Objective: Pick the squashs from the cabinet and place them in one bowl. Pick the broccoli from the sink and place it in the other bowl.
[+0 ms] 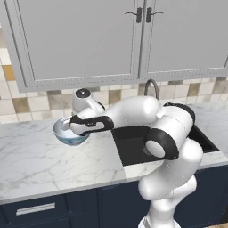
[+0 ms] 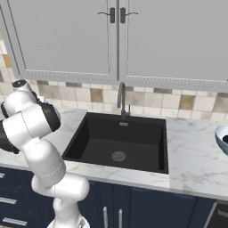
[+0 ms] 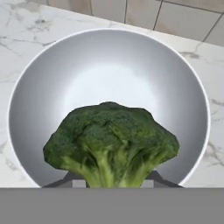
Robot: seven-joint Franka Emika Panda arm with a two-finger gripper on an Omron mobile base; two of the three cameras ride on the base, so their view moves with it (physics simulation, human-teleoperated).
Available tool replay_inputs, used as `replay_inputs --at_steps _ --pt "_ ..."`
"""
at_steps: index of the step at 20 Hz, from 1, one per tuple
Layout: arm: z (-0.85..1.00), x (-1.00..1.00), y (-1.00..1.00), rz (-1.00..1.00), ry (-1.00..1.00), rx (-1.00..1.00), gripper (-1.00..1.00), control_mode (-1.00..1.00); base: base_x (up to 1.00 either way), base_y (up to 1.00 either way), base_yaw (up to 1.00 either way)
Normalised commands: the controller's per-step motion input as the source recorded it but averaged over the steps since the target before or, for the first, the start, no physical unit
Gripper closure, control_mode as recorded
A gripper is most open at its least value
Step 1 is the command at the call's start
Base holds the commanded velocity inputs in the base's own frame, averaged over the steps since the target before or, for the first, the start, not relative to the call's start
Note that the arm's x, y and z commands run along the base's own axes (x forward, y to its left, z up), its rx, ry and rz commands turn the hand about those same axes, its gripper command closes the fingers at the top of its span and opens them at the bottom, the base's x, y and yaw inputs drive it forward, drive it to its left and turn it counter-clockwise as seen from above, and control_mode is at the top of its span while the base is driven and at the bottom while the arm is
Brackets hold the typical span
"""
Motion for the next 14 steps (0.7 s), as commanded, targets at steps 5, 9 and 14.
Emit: replay_inputs --at_steps 5,9,14 --pt "0.01 0.00 0.03 0.00 0.00 0.00 -1.00 -1.00 0.00 0.00 0.00" --pt "0.11 0.09 0.01 0.00 0.05 -0.02 -1.00 -1.00 0.00 0.00 0.00" --pt "0.51 -0.12 -0.10 -0.03 0.11 -0.01 -1.00 -1.00 0.00 0.00 0.00"
